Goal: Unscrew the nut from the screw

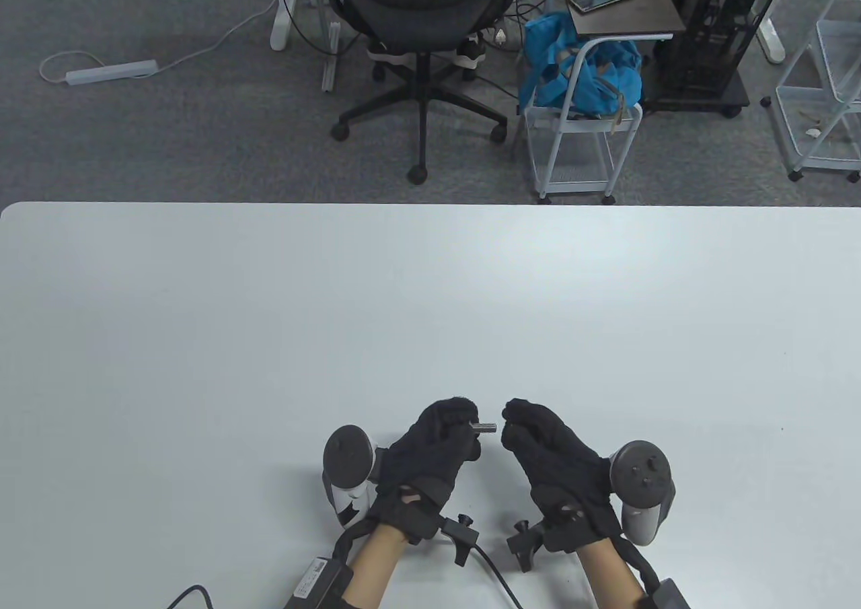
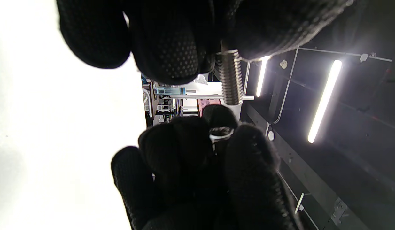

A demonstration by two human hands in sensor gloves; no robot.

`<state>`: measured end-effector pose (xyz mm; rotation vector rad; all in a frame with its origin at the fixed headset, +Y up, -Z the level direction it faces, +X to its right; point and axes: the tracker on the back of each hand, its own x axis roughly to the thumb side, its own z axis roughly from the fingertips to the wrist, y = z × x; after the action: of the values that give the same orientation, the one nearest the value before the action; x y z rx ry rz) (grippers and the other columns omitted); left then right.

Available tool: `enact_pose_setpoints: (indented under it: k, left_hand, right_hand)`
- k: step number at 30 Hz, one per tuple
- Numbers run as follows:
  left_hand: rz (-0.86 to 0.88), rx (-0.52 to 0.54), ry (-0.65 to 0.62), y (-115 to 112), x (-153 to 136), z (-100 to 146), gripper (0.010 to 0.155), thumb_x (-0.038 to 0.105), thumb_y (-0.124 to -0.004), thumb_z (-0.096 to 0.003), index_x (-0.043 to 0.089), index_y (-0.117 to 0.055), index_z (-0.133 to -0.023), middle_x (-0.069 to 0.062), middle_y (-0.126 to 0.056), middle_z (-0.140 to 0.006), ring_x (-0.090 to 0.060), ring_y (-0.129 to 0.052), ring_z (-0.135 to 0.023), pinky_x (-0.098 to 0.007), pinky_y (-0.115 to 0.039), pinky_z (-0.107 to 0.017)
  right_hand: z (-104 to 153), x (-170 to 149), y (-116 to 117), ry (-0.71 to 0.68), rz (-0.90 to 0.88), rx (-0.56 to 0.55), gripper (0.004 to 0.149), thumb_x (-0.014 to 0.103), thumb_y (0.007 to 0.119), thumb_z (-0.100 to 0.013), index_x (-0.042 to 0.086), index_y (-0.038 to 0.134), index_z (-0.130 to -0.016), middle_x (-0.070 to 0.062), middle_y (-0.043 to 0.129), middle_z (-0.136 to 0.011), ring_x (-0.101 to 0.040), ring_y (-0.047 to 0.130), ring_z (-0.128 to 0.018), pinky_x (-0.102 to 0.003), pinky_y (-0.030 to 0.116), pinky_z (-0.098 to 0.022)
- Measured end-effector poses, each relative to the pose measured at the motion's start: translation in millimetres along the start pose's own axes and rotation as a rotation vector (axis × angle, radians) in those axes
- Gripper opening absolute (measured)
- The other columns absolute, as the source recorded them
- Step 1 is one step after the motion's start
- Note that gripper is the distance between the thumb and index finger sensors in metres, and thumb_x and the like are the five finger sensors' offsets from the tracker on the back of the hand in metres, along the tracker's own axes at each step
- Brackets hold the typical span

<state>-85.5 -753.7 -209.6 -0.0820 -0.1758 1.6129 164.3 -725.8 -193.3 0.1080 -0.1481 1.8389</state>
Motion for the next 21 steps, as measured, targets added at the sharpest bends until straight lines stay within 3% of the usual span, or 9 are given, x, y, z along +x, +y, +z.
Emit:
enact_pose_setpoints:
  k: [5,8,15,21]
  left_hand:
    - [0.060,0.039,0.004,5,1,1,0.049,0.040,-0.081,-0.0509,0.022,-0.077,-0.096,-0.012,-0.089,-0.085,-0.023,-0.098,-0.055,-0.055,-0.083,-0.053]
    - [0.078,0.052,-0.004,7,3,1,0.049,0.041,-0.081,-0.0513,0.022,-0.076,-0.096,-0.012,-0.088,-0.086,-0.023,-0.098,-0.056,-0.055,-0.083,-0.053]
    - [0.108,0.063,-0.012,11,6,0,0.049,0.041,-0.080,-0.0518,0.023,-0.075,-0.097,-0.011,-0.088,-0.086,-0.023,-0.098,-0.057,-0.054,-0.082,-0.054]
    - [0.117,0.067,-0.026,14,9,0,0.049,0.042,-0.080,-0.0521,0.023,-0.075,-0.097,-0.011,-0.088,-0.087,-0.022,-0.097,-0.057,-0.054,-0.082,-0.054]
  right_hand:
    - [-5,9,-12,-0.026,0.250,-0.063,0.049,0.035,0.082,-0.051,0.013,0.082,-0.095,-0.011,0.089,-0.079,-0.037,0.092,-0.066,-0.062,0.075,-0.057]
    - [-15,12,-16,0.029,0.407,-0.086,0.049,0.034,0.083,-0.051,0.011,0.083,-0.095,-0.012,0.090,-0.078,-0.039,0.092,-0.066,-0.063,0.074,-0.057]
    - [-55,-4,-13,0.124,0.820,0.051,0.048,0.033,0.082,-0.052,0.012,0.083,-0.096,-0.011,0.089,-0.082,-0.041,0.089,-0.071,-0.065,0.072,-0.058]
    - [-73,-39,-9,0.191,0.969,0.120,0.049,0.033,0.085,-0.050,0.013,0.080,-0.095,-0.010,0.091,-0.082,-0.040,0.091,-0.071,-0.064,0.073,-0.059]
